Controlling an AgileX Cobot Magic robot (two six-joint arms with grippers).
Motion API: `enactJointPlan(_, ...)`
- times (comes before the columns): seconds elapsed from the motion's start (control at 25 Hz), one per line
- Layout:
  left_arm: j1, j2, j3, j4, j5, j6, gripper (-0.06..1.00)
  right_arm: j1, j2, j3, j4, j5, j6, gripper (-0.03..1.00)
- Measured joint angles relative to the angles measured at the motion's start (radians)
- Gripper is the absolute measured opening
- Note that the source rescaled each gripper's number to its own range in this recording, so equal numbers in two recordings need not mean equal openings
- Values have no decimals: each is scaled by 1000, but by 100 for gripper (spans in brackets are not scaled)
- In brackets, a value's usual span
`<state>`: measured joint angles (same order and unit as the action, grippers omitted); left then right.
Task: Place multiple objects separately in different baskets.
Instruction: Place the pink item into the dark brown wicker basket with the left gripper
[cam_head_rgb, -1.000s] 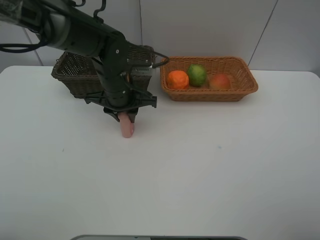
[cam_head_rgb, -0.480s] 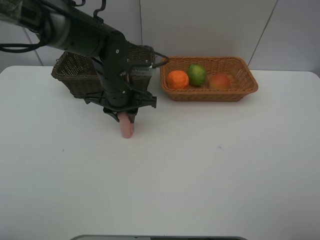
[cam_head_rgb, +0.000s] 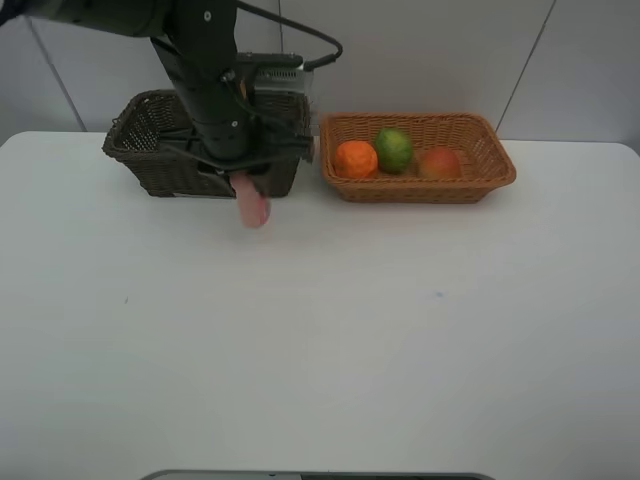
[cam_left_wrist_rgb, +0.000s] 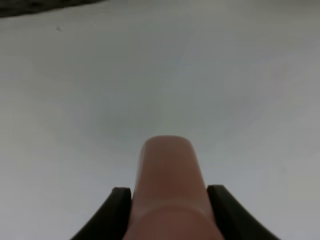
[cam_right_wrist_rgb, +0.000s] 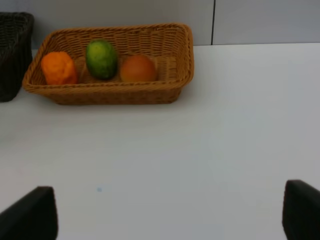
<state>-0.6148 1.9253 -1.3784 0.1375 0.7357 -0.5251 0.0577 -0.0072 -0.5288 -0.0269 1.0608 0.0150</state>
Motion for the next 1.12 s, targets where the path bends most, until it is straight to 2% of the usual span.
enactJointPlan(0.2, 53, -71, -3, 97, -2, 14, 39, 0, 0, 0, 0, 0, 0, 100)
enactJointPlan(0.44, 121, -101, -3, 169, -28, 14, 39, 0, 0, 0, 0, 0, 0, 100)
enactJointPlan(0.84, 237, -112, -3, 204, -184, 14, 39, 0, 0, 0, 0, 0, 0, 100)
enactJointPlan(1.12, 323, -109, -3, 246, -224, 14, 39, 0, 0, 0, 0, 0, 0, 100)
